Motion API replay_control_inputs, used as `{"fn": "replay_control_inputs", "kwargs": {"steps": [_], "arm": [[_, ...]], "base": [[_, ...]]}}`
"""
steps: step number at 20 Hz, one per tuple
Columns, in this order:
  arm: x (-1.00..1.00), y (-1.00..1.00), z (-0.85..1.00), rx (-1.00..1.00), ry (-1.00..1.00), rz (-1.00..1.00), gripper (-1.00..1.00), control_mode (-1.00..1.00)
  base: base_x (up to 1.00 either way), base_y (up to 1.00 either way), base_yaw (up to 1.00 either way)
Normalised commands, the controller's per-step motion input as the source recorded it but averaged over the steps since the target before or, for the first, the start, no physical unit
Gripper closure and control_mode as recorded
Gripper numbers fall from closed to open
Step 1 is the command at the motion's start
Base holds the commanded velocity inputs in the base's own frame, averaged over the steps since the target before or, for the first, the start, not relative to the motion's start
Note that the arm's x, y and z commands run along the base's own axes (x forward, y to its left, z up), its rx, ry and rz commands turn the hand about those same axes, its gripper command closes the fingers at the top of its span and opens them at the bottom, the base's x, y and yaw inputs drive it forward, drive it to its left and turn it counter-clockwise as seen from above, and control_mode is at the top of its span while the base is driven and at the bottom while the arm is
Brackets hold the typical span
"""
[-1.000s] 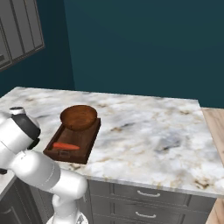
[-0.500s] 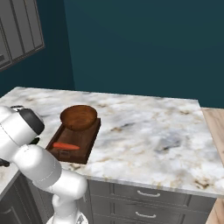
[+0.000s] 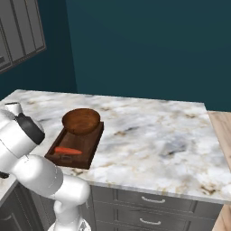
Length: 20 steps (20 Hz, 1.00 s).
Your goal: Place the two vegetables and bowl onto the tray for setting up a vegetable dip station.
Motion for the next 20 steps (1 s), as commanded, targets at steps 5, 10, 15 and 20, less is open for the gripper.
{"fn": "replay_control_inputs", "kwargs": {"steps": [5, 10, 15, 20], "arm": [[-0.24, -0.12, 0.33, 0.0, -0.03, 0.03, 1.0, -1.0], [-0.23, -0.12, 0.31, 0.0, -0.06, 0.0, 1.0, -1.0], [-0.18, -0.09, 0.31, 0.0, -0.03, -0.05, 1.0, -1.0], [-0.13, -0.1, 0.29, 0.01, -0.01, -0.12, 1.0, -1.0]], "base": [[0.0, 0.0, 0.0], [0.0, 0.0, 0.0], [0.0, 0.0, 0.0], [0.0, 0.0, 0.0]]}}
